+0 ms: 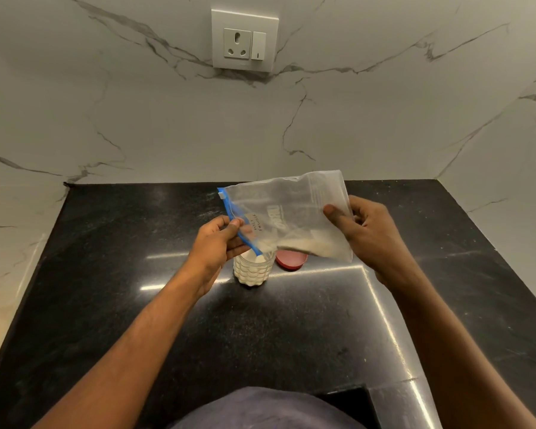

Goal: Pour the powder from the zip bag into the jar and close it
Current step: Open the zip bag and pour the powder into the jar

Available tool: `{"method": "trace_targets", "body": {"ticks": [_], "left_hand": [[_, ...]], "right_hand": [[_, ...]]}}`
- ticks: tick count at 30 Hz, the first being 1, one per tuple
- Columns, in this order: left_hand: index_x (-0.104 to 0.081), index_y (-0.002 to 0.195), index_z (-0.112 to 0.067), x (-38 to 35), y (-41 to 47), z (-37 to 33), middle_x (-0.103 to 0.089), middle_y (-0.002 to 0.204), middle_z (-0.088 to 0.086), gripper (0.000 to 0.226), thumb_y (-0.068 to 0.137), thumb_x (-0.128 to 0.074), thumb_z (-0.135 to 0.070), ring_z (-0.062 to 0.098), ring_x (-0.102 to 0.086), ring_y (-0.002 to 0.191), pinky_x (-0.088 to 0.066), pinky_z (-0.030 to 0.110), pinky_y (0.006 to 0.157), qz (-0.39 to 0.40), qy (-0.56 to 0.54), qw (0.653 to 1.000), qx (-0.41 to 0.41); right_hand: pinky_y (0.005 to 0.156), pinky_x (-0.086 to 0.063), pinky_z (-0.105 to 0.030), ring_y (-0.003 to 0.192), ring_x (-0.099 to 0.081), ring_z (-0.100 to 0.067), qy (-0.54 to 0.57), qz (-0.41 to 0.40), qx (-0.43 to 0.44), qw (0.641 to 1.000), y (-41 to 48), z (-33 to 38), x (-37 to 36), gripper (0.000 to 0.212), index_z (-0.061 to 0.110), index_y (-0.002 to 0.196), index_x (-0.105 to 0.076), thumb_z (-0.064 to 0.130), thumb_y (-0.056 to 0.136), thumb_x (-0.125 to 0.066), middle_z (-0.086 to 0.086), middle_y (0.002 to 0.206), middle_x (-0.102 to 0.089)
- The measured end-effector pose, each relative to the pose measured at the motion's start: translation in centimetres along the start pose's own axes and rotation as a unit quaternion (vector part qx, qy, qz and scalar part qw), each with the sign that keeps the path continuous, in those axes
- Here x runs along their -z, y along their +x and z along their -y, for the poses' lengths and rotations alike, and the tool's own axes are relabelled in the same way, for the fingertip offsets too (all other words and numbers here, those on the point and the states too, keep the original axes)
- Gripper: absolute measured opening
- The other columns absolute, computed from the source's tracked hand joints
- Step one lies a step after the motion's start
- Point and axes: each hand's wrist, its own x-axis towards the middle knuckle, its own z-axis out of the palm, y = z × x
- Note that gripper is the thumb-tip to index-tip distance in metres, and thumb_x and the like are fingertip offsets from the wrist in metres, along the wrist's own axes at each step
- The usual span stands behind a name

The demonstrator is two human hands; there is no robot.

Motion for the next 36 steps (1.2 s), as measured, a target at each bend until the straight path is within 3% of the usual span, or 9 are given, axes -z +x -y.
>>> {"method": "trace_targets", "body": {"ticks": [5,8,11,14,18,26,29,33,36], "left_hand": [[-0.069,0.108,-0.01,0.0,-0.1,-0.4,-0.085,0.087,0.0,0.02,0.111,-0.05,-0.016,0.016,-0.082,0.082,-0.066,0.026,0.069,-0.002,-0.009,1.0,0.011],[-0.069,0.108,-0.011,0.0,-0.2,-0.5,-0.085,0.088,0.001,0.019,0.111,-0.051,-0.016,0.016,-0.082,0.082,-0.066,0.026,0.068,-0.003,-0.002,1.0,0.013],[-0.071,0.107,-0.012,0.1,-0.2,-0.4,-0.083,0.096,0.002,0.021,0.111,-0.051,-0.016,0.017,-0.082,0.087,-0.066,0.026,0.073,-0.005,0.02,1.0,0.001],[-0.073,0.103,-0.017,0.1,-0.3,-0.2,-0.082,0.098,-0.002,0.021,0.11,-0.053,-0.018,0.013,-0.08,0.091,-0.064,0.023,0.076,-0.018,0.069,0.997,-0.031],[-0.074,0.105,-0.021,0.5,-0.6,0.2,-0.083,0.1,-0.007,0.019,0.109,-0.055,-0.021,0.01,-0.08,0.095,-0.063,0.022,0.079,-0.014,0.082,0.995,-0.048],[-0.073,0.108,-0.02,1.1,-1.0,0.7,-0.081,0.11,-0.001,0.018,0.109,-0.055,-0.022,0.014,-0.078,0.104,-0.061,0.029,0.089,-0.011,0.095,0.994,-0.054],[-0.073,0.102,-0.023,1.1,-1.2,1.0,-0.081,0.098,-0.012,0.018,0.109,-0.056,-0.025,0.004,-0.077,0.095,-0.059,0.024,0.082,-0.02,0.127,0.989,-0.07],[-0.073,0.095,-0.013,1.5,-1.1,1.4,-0.079,0.091,-0.007,0.024,0.106,-0.059,-0.028,-0.009,-0.07,0.078,-0.051,0.017,0.072,-0.051,0.163,0.981,-0.087],[-0.073,0.087,-0.022,1.8,-1.2,1.8,-0.079,0.082,-0.019,0.024,0.107,-0.059,-0.026,-0.015,-0.068,0.072,-0.049,0.016,0.07,-0.065,0.151,0.983,-0.083]], "right_hand": [[0.081,-0.066,-0.043,0.102,-0.072,-0.02,0.035,0.059,-0.049,0.996,-0.6,-1.7,0.5,0.037,0.032,0.109,-0.068,0.047,0.078,-0.082,0.001,0.108,-0.073],[0.071,-0.066,-0.032,0.095,-0.075,-0.022,0.059,0.03,-0.026,0.997,-0.9,-2.4,1.1,0.046,0.02,0.105,-0.07,0.046,0.069,-0.081,-0.001,0.104,-0.075],[0.065,-0.065,-0.03,0.09,-0.075,-0.025,0.08,-0.042,0.043,0.995,-1.2,-2.2,1.4,0.035,0.016,0.095,-0.073,0.045,0.077,-0.079,-0.004,0.096,-0.075],[0.071,-0.066,-0.042,0.087,-0.073,-0.026,0.045,-0.097,0.101,0.989,-1.1,-1.5,0.6,0.016,0.022,0.091,-0.073,0.037,0.09,-0.077,-0.002,0.091,-0.075],[0.077,-0.063,-0.051,0.084,-0.07,-0.022,0.034,-0.141,0.136,0.98,-1.1,-0.9,-0.3,0.011,0.024,0.092,-0.073,0.033,0.098,-0.073,0.004,0.087,-0.074],[0.073,-0.065,-0.041,0.086,-0.074,-0.017,0.039,-0.139,0.128,0.981,-1.1,-0.2,-0.5,0.013,0.016,0.094,-0.074,0.028,0.1,-0.07,0.002,0.093,-0.076],[0.074,-0.066,-0.036,0.089,-0.075,-0.016,0.045,-0.114,0.13,0.984,-0.8,0.2,-0.4,0.008,0.019,0.096,-0.073,0.025,0.1,-0.07,0.004,0.096,-0.075],[0.074,-0.066,-0.034,0.09,-0.077,-0.017,0.062,-0.111,0.132,0.983,-0.5,0.4,-0.2,0.011,0.013,0.1,-0.076,0.023,0.095,-0.076,-0.003,0.102,-0.076],[0.075,-0.066,-0.033,0.093,-0.077,-0.016,0.053,-0.076,0.141,0.986,-0.4,0.7,-0.6,0.011,0.019,0.101,-0.074,0.024,0.093,-0.079,0.003,0.103,-0.076]]}}
